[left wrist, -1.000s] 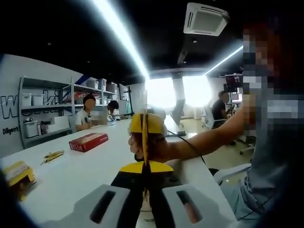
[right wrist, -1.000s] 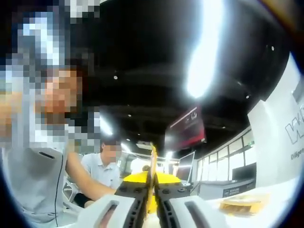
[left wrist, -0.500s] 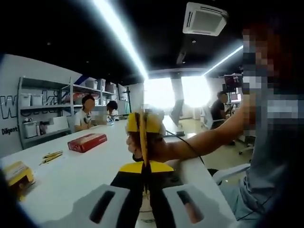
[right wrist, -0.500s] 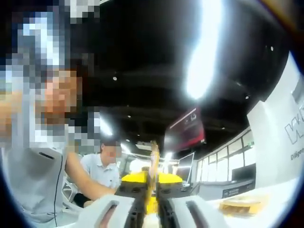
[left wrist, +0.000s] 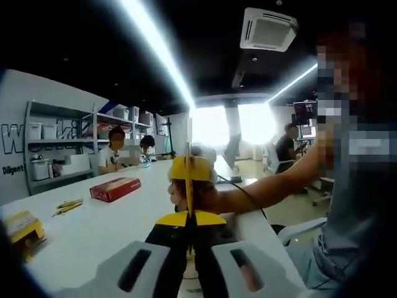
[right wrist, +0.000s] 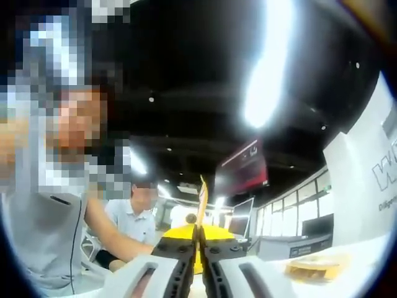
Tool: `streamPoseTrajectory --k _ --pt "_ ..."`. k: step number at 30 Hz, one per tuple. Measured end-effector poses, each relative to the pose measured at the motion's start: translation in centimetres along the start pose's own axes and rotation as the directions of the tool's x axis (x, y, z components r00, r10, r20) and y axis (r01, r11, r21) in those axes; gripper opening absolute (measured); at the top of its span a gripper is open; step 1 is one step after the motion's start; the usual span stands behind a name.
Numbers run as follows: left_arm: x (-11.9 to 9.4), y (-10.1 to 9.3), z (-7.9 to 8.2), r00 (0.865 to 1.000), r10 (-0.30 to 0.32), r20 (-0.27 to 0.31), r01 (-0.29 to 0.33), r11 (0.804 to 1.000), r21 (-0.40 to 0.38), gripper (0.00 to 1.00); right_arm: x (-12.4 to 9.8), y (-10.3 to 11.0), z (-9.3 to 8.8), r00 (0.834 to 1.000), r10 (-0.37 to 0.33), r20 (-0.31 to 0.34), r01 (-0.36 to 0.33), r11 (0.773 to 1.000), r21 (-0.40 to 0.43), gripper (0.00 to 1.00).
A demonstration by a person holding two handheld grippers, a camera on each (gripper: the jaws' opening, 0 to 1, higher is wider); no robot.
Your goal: Tear open the coffee pouch, take out the coffee, and pour the coffee from the pouch into the cup
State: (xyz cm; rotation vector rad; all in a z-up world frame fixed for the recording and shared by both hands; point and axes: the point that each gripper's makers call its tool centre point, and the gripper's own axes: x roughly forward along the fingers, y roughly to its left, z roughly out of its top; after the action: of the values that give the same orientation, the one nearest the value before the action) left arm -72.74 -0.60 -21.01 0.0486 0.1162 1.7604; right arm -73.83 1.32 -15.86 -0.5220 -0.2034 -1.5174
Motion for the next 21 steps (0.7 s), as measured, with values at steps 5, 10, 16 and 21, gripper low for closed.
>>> streamPoseTrajectory --k 5,10,16,21 --pt "0.11 -0.26 -0.25 1.000 -0.006 0.006 0.006 1.000 -0.003 0.13 -0.12 -0.30 -0.16 1.000 -0.005 -0.010 0.005 1.000 0.022 0.02" --pt "0.13 -0.16 -0.47 1.000 0.015 0.023 -0.015 1.000 0.000 0.22 -0.28 -0.52 -0.19 1.000 -0.007 -0.015 0.008 0.999 0.049 0.02" --pt "-0.43 0.12 -0.15 0.996 0.047 0.070 -0.046 0.999 -0.011 0.25 -0.29 -0.44 -0.30 1.000 -0.001 -0.023 0.003 0.998 0.069 0.02" --pt "-0.48 -0.07 -0.40 0.996 0.041 0.085 -0.040 0.999 -0.011 0.27 -0.37 -0.27 -0.09 1.000 -0.001 -0.020 0.003 0.997 0.075 0.02"
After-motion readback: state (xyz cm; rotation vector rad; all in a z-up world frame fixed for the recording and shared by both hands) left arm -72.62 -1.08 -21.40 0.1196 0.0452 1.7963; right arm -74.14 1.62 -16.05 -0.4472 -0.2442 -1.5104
